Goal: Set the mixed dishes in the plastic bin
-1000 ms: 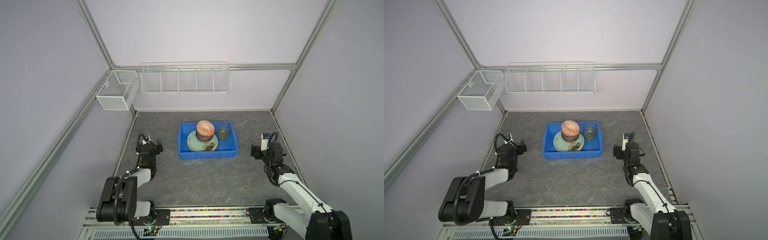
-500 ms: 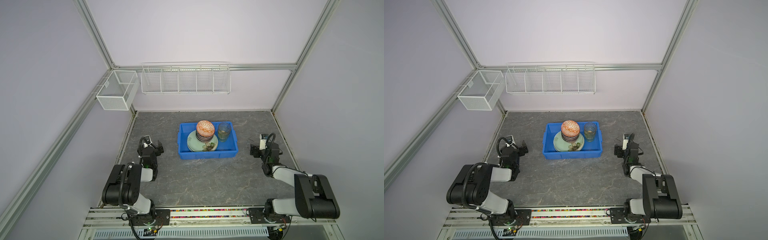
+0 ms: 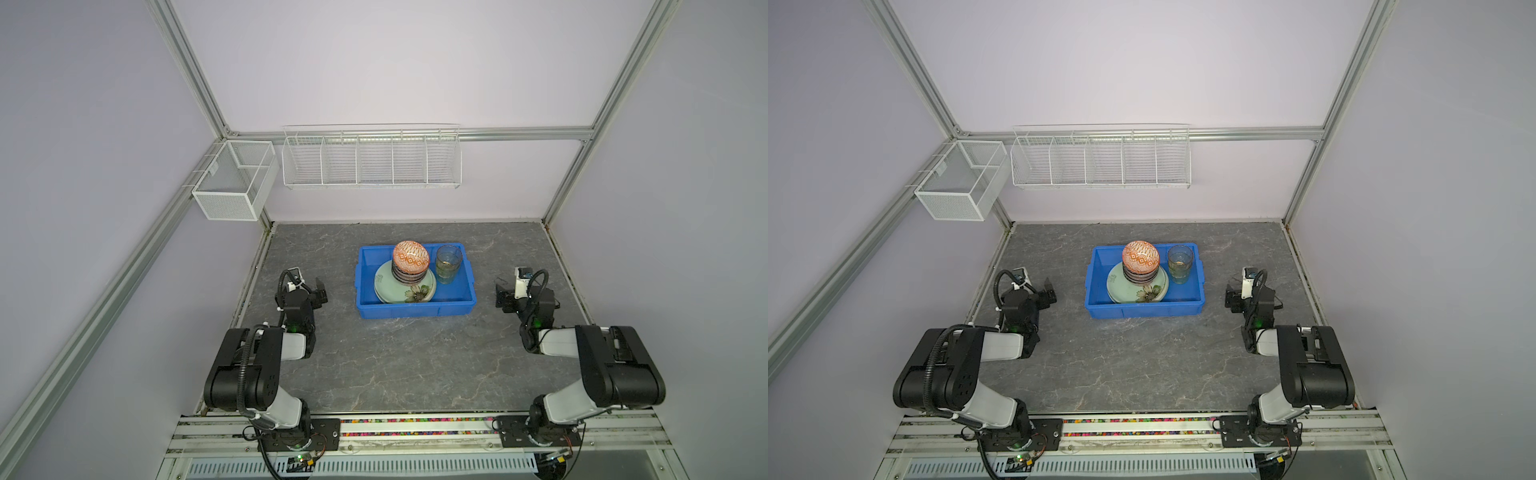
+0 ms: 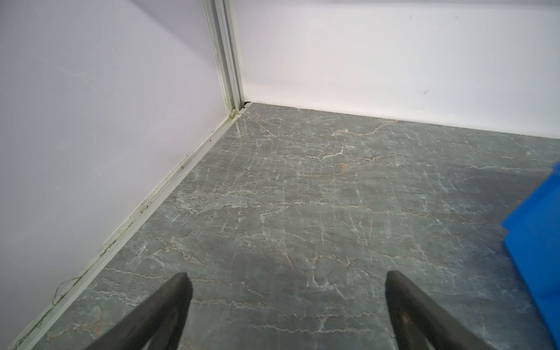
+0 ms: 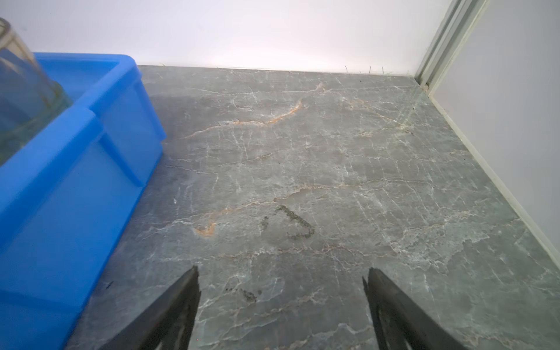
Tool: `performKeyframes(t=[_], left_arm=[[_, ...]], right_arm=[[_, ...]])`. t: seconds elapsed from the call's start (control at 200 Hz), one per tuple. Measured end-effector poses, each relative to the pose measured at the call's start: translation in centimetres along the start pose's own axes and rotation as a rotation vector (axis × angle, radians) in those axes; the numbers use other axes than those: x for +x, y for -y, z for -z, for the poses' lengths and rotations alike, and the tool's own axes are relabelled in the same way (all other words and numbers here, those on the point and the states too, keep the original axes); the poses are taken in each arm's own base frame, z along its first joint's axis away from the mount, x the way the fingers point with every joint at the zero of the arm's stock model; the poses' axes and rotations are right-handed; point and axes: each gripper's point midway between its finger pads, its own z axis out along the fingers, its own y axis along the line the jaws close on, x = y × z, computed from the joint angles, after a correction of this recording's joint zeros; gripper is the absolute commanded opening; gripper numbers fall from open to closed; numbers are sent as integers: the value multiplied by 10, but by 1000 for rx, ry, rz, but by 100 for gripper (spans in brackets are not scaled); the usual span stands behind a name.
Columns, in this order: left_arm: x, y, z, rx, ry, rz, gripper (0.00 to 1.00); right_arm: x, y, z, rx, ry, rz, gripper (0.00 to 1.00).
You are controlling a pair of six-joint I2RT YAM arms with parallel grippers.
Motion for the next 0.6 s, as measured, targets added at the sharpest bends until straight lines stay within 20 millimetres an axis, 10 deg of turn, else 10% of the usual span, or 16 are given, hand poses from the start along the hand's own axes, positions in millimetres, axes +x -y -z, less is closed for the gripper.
performKeyframes(t=[0.6], left_arm=[[2, 1, -2, 24, -16, -1, 99]], right_arm=[[0, 3, 0, 16, 0, -3, 88]])
